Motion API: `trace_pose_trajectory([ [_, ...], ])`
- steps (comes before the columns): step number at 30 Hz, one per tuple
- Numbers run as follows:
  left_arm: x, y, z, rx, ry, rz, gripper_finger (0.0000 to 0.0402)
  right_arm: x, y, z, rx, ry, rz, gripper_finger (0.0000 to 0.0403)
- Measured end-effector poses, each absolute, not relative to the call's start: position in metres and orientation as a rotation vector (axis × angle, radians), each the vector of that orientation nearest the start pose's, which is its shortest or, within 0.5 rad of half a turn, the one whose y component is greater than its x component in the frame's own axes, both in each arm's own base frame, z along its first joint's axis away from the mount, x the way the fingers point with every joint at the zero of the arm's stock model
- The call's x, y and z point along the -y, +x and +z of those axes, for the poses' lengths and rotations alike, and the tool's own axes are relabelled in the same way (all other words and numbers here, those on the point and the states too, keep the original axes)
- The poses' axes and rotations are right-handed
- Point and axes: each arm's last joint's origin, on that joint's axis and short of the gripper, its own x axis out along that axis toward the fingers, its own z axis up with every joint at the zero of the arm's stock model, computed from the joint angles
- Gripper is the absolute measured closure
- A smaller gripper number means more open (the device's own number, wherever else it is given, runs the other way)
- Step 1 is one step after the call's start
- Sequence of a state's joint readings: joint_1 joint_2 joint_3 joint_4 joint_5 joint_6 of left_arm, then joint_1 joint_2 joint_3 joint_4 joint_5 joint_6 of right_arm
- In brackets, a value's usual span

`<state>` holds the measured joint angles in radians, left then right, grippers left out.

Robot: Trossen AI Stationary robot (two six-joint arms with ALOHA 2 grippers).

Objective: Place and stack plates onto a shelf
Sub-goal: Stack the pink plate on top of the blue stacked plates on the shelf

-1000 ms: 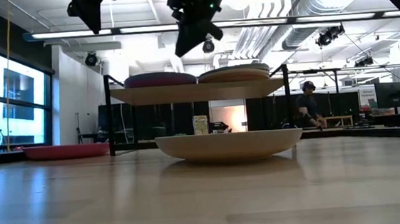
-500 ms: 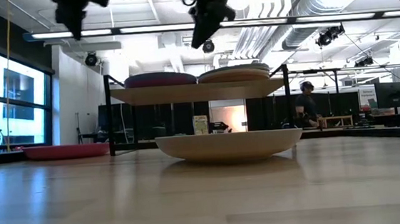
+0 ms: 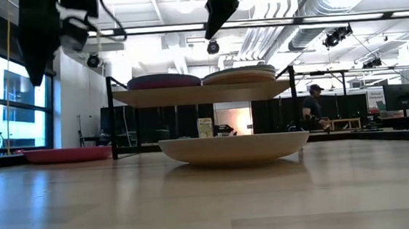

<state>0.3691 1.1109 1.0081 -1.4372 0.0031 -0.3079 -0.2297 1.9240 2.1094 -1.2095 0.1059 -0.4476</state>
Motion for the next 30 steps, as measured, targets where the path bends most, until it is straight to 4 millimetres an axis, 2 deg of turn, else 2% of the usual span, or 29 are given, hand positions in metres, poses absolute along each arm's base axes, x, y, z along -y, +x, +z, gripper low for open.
trace_pose_trajectory([
  [3, -0.056, 0.145, 0.260, -1.481, -0.564, 0.554, 0.0335, 0.087, 0.380, 0.372, -1.084, -0.309, -0.076, 0.0348],
  [7, -0.053, 0.144, 0.248, -1.440, -0.636, 0.616, 0.0335, 0.080, 0.379, 0.370, -1.111, -0.278, -0.076, 0.0348],
  [11, -0.049, 0.141, 0.249, -1.351, -0.704, 0.681, 0.0335, 0.075, 0.377, 0.369, -1.141, -0.278, -0.058, 0.0348],
  [16, -0.051, 0.130, 0.257, -1.194, -0.798, 0.916, 0.0335, 0.072, 0.376, 0.368, -1.152, -0.275, -0.040, 0.0348],
  [19, -0.058, 0.124, 0.260, -1.097, -0.873, 1.060, 0.0335, 0.072, 0.377, 0.368, -1.149, -0.268, -0.018, 0.0348],
  [23, -0.072, 0.121, 0.260, -1.021, -0.940, 1.140, 0.0335, 0.071, 0.376, 0.368, -1.148, -0.284, 0.028, 0.0348],
  [30, -0.116, 0.123, 0.262, -0.762, -1.006, 1.250, 0.0335, 0.072, 0.369, 0.364, -1.220, -0.326, 0.123, 0.0348],
])
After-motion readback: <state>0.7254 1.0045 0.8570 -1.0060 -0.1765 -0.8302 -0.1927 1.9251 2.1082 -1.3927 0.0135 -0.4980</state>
